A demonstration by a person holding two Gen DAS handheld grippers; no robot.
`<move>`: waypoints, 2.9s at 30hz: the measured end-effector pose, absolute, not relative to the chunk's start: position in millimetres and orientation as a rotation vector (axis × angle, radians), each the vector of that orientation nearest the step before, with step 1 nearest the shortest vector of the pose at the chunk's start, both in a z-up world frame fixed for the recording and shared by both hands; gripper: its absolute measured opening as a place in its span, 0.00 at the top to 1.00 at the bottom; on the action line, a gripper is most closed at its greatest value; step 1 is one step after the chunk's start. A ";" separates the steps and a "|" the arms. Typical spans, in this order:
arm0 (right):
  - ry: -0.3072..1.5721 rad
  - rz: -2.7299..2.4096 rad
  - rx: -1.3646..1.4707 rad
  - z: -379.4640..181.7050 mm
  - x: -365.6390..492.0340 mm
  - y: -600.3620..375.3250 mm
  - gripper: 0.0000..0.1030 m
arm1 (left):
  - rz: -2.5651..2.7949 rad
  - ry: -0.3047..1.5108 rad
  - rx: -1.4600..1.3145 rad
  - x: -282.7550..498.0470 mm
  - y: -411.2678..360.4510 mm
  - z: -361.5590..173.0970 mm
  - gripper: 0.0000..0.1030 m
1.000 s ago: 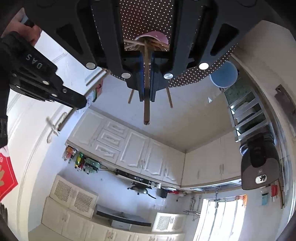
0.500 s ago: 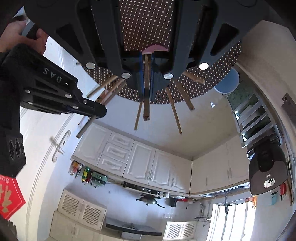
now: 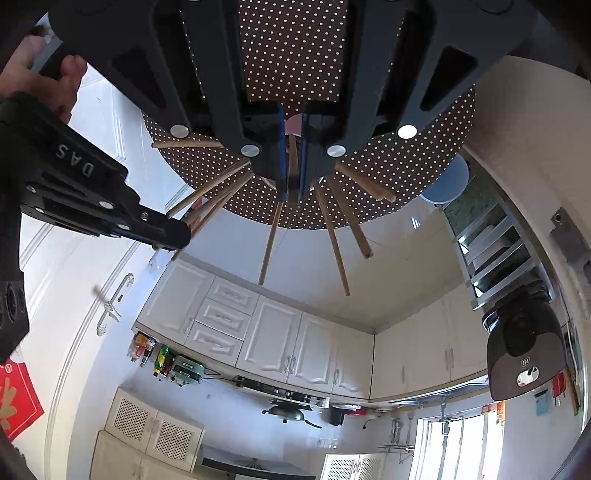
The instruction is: Organize utensils
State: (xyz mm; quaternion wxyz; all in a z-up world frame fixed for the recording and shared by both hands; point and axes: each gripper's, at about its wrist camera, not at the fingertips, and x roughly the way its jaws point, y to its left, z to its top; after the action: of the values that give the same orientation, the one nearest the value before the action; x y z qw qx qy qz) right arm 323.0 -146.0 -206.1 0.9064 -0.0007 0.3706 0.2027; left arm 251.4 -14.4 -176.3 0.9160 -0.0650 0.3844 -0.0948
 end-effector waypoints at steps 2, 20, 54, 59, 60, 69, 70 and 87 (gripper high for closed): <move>0.754 0.416 0.005 -201.9 316.7 -146.6 0.89 | -0.195 0.795 -0.130 248.3 -13.6 -174.5 0.92; 0.647 0.360 0.063 -165.0 235.2 -156.2 0.83 | -0.199 0.673 -0.070 184.6 -13.0 -132.6 0.48; 0.395 0.296 0.042 -118.5 140.4 -188.8 0.30 | -0.075 0.426 -0.005 87.1 -36.5 -55.1 0.15; 0.374 0.286 0.059 -118.0 138.6 -200.2 0.26 | -0.053 0.413 0.002 83.4 -45.0 -49.6 0.12; 0.371 0.282 0.056 -117.4 138.1 -201.5 0.25 | -0.051 0.409 0.000 82.6 -46.0 -48.0 0.12; 0.343 0.306 0.034 -112.8 132.6 -200.9 0.18 | -0.010 0.382 0.010 73.8 -47.7 -40.6 0.11; 0.342 0.310 0.034 -112.6 132.7 -200.3 0.18 | -0.004 0.382 0.009 72.9 -46.5 -40.3 0.11; 0.326 0.307 0.010 -112.5 130.4 -198.2 0.09 | 0.037 0.342 0.012 64.4 -44.7 -35.4 0.09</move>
State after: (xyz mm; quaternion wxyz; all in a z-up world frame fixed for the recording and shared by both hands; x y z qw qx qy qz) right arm 130.4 -198.2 -112.5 0.9750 0.0048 0.1618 0.1524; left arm 64.4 -44.7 -35.4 0.9852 0.0059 0.1700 0.0185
